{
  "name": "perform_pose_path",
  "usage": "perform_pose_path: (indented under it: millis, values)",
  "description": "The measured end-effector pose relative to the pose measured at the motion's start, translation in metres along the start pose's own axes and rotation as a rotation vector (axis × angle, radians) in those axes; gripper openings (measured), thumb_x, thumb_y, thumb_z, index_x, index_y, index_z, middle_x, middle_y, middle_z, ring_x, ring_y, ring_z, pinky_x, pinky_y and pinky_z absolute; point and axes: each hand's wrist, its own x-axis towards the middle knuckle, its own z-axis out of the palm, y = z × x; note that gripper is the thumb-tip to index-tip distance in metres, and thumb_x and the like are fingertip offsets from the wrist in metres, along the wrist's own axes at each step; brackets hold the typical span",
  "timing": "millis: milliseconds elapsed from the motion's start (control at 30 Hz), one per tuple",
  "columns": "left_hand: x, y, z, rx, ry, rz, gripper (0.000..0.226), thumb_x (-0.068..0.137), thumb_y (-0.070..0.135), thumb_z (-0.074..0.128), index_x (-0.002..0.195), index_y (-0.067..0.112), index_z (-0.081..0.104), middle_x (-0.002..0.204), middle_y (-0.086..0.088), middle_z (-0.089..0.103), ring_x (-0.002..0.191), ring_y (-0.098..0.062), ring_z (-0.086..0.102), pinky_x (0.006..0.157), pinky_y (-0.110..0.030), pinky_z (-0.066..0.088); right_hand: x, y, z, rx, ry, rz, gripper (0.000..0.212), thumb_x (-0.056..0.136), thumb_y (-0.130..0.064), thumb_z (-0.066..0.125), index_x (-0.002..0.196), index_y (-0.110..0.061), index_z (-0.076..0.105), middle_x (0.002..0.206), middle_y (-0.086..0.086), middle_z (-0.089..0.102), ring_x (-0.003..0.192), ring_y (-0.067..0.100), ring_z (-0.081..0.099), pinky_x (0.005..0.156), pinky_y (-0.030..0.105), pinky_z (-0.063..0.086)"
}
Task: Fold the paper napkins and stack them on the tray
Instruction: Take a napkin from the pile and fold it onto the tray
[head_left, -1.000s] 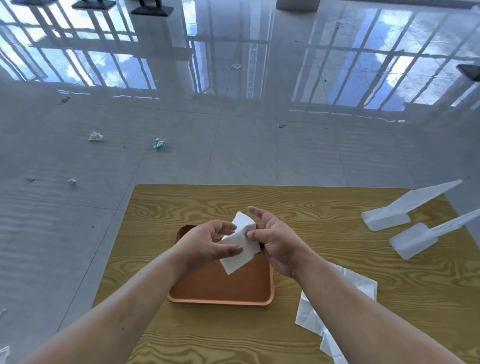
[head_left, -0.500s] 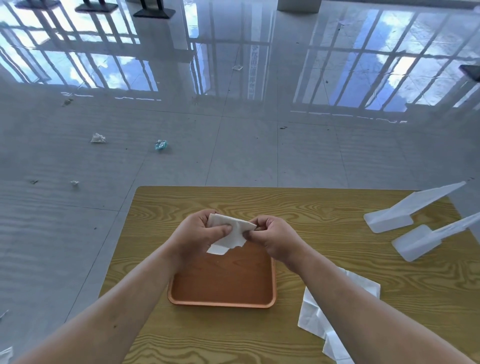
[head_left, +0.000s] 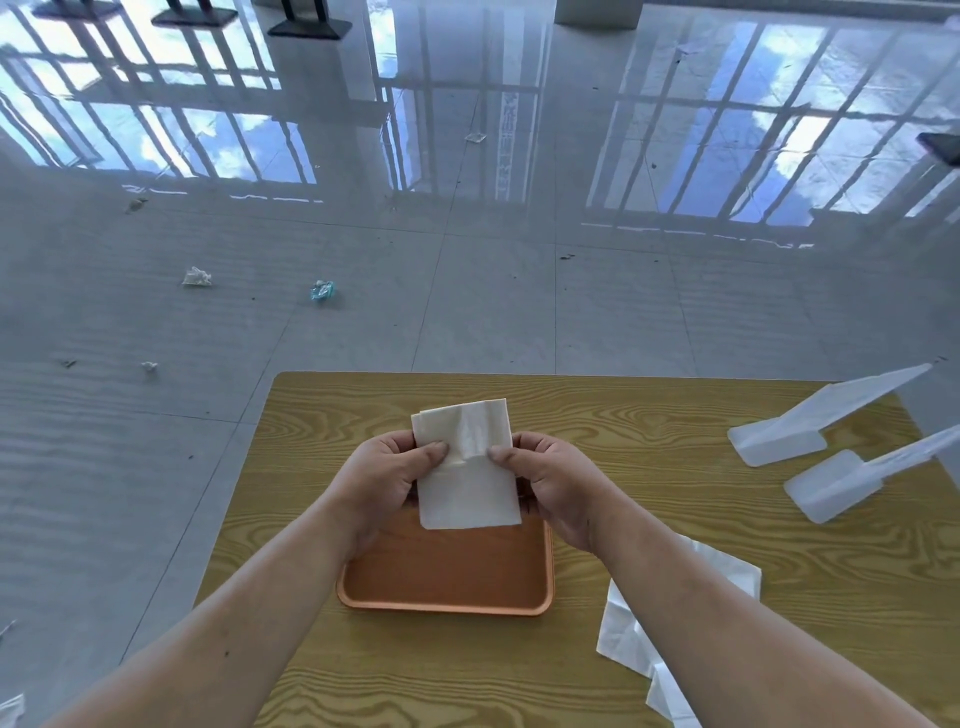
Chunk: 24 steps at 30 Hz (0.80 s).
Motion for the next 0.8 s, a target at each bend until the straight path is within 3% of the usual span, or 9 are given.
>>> perform_pose_path:
  millis: [67,200,333,533,667,800]
  values:
    - [0.0003,0.0001,-0.0003,-0.001,0.006,-0.001,0.023,0.102,0.02,0.07,0.116,0.004,0.078,0.11,-0.02,0.082,0.092,-0.032,0.077,0.076,-0.041,0.064,-0.0029,0.0019,0.0016,-0.023,-0.029,0.039,0.021,0.101,-0.019,0.069,0.118,-0.009,0.075,0.099,0.007,0.082,0.085,0.019,0.078,0.068,0.036,0.063]
    - [-0.001,-0.0024,-0.0005,0.072,-0.009,-0.022,0.026,0.105,0.02,0.066,0.12,0.001,0.075,0.11,-0.025,0.079,0.092,-0.034,0.071,0.074,-0.041,0.057,-0.0056,0.0029,0.0039,-0.012,-0.003,0.055,0.023,0.103,-0.02,0.064,0.121,-0.009,0.074,0.107,0.012,0.082,0.084,0.023,0.075,0.063,0.035,0.059]
    - [-0.0011,-0.0066,-0.0017,0.107,-0.019,-0.012,0.026,0.107,0.01,0.058,0.129,0.003,0.07,0.1,-0.018,0.071,0.079,-0.03,0.06,0.064,-0.037,0.044,-0.007,0.0049,0.0043,-0.01,0.024,0.033,0.019,0.105,-0.012,0.058,0.116,-0.009,0.073,0.087,0.007,0.076,0.06,0.017,0.066,0.045,0.028,0.049]
    - [-0.0023,-0.0063,0.0019,0.056,-0.016,0.016,0.022,0.108,0.008,0.056,0.122,0.007,0.073,0.075,-0.003,0.067,0.055,-0.014,0.054,0.046,-0.024,0.037,-0.008,0.0075,0.0027,0.127,-0.02,-0.011,0.028,0.104,-0.003,0.051,0.104,-0.016,0.076,0.081,0.009,0.074,0.055,0.02,0.061,0.047,0.031,0.052]
    - [-0.0045,-0.0031,0.0003,0.047,-0.009,0.026,0.02,0.107,0.007,0.057,0.117,0.005,0.074,0.078,-0.007,0.063,0.059,-0.015,0.05,0.048,-0.023,0.037,-0.0062,0.0088,0.003,0.175,-0.033,-0.009,0.031,0.103,0.0,0.046,0.105,-0.01,0.075,0.083,0.015,0.071,0.058,0.024,0.063,0.05,0.034,0.055]
    - [-0.0081,0.0017,-0.0068,0.111,-0.074,0.011,0.03,0.107,0.011,0.05,0.108,0.007,0.08,0.09,-0.011,0.07,0.065,-0.016,0.057,0.059,-0.028,0.042,-0.0021,0.0102,0.0043,0.19,0.017,0.003,0.035,0.096,0.001,0.042,0.089,-0.007,0.076,0.092,0.021,0.071,0.064,0.029,0.066,0.056,0.038,0.056]
